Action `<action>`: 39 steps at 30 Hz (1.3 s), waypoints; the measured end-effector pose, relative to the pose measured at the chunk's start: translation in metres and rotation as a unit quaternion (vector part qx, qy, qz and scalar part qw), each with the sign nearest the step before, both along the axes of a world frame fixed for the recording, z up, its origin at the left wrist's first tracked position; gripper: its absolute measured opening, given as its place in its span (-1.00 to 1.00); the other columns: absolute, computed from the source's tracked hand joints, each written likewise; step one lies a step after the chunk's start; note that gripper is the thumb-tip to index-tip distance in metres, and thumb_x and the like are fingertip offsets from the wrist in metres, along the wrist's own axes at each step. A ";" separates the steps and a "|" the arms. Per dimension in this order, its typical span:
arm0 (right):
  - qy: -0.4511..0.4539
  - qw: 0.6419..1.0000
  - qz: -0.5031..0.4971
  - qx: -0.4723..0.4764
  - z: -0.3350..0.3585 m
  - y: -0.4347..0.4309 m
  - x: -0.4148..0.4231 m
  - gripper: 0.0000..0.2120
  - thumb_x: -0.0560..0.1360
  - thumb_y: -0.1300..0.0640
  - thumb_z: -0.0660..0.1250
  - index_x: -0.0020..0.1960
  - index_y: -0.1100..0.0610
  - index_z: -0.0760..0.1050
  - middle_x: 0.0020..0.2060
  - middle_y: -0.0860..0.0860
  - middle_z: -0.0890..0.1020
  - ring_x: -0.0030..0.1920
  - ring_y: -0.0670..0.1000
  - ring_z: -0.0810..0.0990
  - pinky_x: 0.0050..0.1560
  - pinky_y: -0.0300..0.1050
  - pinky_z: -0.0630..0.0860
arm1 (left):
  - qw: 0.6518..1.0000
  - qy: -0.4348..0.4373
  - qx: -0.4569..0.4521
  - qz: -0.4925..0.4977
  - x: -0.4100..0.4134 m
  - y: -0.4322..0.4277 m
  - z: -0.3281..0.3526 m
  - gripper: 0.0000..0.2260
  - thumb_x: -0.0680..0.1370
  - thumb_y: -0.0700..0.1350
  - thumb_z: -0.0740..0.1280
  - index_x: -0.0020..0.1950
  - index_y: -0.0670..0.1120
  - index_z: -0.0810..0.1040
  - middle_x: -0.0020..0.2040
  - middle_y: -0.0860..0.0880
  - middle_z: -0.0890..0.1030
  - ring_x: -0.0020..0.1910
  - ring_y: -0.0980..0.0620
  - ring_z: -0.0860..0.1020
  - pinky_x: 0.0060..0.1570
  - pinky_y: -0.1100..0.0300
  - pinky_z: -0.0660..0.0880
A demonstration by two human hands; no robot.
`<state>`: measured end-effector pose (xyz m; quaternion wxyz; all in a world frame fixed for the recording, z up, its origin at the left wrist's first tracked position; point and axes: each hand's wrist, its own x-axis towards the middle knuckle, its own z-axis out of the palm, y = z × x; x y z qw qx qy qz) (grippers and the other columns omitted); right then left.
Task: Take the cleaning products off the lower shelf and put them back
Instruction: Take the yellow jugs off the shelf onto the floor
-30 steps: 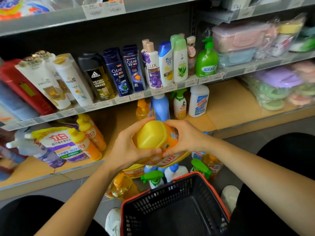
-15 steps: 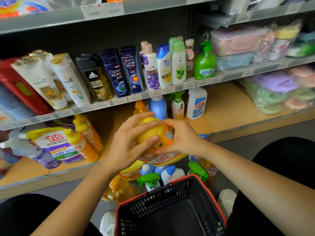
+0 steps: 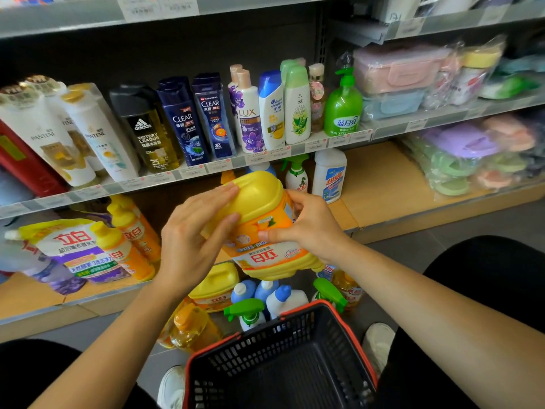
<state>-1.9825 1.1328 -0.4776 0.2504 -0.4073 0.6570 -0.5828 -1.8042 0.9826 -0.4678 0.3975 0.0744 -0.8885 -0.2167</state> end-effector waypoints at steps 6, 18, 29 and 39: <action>-0.011 1.000 0.005 -0.007 0.000 0.003 -0.002 -0.46 0.24 0.20 0.67 0.18 0.16 0.59 0.00 0.02 0.73 0.02 -0.03 0.71 0.03 -0.05 0.66 | 0.965 -0.060 0.257 0.005 0.000 -0.006 -0.004 -0.56 0.61 0.20 0.30 0.48 0.15 0.45 0.54 0.12 0.37 0.50 0.18 0.33 0.36 0.09 0.47; 0.017 1.000 0.004 -0.006 0.001 0.006 -0.003 -0.43 0.20 0.12 0.69 0.16 0.06 0.60 0.00 -0.06 0.73 0.02 -0.08 0.70 0.02 -0.12 0.65 | 0.859 0.038 0.508 0.045 0.001 -0.010 0.001 -0.78 0.67 -0.10 0.27 0.16 0.07 0.70 0.17 -0.03 0.69 0.20 -0.13 0.63 0.22 -0.29 0.55; 0.065 0.998 0.003 0.000 -0.005 0.003 0.001 -0.33 0.18 0.13 0.70 0.25 0.08 0.56 0.07 -0.04 0.70 0.08 -0.10 0.67 0.12 0.00 0.63 | 0.949 -0.046 0.306 -0.064 0.005 0.007 -0.002 -0.66 0.61 -0.13 0.35 0.40 -0.07 0.54 0.50 0.00 0.44 0.52 0.09 0.33 0.44 0.00 0.39; 0.069 0.998 0.008 0.013 -0.010 -0.001 0.003 -0.31 0.18 0.10 0.71 0.26 0.09 0.57 0.06 -0.04 0.70 0.07 -0.07 0.67 0.11 0.04 0.63 | 0.992 0.020 0.123 -0.037 0.010 0.006 -0.004 -0.75 0.58 -0.23 0.42 0.25 -0.11 0.65 0.23 -0.01 0.66 0.28 0.02 0.59 0.19 -0.09 0.57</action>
